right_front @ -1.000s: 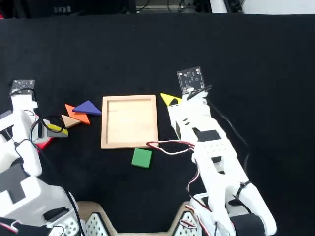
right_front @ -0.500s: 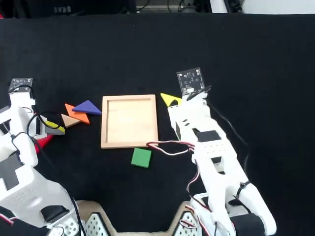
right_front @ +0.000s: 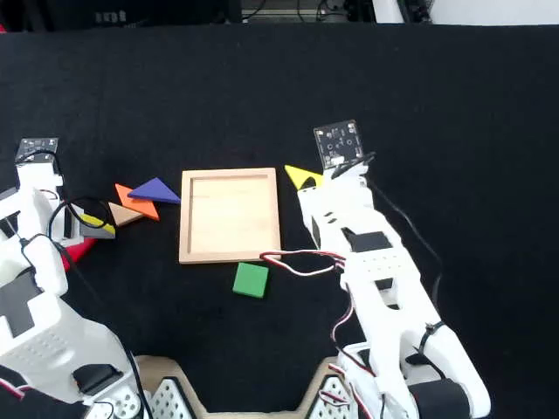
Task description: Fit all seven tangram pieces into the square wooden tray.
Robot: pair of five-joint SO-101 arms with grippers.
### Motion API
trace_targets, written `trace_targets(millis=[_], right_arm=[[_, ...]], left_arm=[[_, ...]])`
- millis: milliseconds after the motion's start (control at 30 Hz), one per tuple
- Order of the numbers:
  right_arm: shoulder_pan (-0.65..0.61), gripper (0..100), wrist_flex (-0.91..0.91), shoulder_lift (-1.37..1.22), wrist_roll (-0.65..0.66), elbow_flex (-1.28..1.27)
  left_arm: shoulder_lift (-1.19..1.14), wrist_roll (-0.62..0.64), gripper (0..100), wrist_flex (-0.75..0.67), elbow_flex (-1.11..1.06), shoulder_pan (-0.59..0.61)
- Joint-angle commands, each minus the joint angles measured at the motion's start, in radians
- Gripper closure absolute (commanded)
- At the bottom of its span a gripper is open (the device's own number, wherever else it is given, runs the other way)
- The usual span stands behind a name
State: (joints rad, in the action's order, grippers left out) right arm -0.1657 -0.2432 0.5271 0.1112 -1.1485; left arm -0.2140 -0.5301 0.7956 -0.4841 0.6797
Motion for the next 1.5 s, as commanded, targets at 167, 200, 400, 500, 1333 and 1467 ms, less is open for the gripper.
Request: trace_targets(millis=[167,200,400,500,1333,1467], right_arm=[[-0.012,87.1,0.021,-0.002,0.014,0.008],[-0.012,87.1,0.021,-0.002,0.014,0.008],[-0.012,87.1,0.021,-0.002,0.015,0.008],[-0.012,87.1,0.021,-0.002,0.015,0.01],[-0.012,87.1,0.021,-0.002,0.015,0.01],[-0.012,87.1,0.021,-0.002,0.015,0.012]], left_arm=[[0.005,0.1,59,-0.018,0.045,-0.01],[0.005,0.115,59,-0.018,0.045,-0.01],[0.005,0.117,59,-0.018,0.038,-0.012],[0.005,0.117,60,-0.018,0.038,-0.012],[0.014,0.118,69,0.057,0.047,-0.022],[0.028,0.12,69,0.075,0.048,-0.03]])
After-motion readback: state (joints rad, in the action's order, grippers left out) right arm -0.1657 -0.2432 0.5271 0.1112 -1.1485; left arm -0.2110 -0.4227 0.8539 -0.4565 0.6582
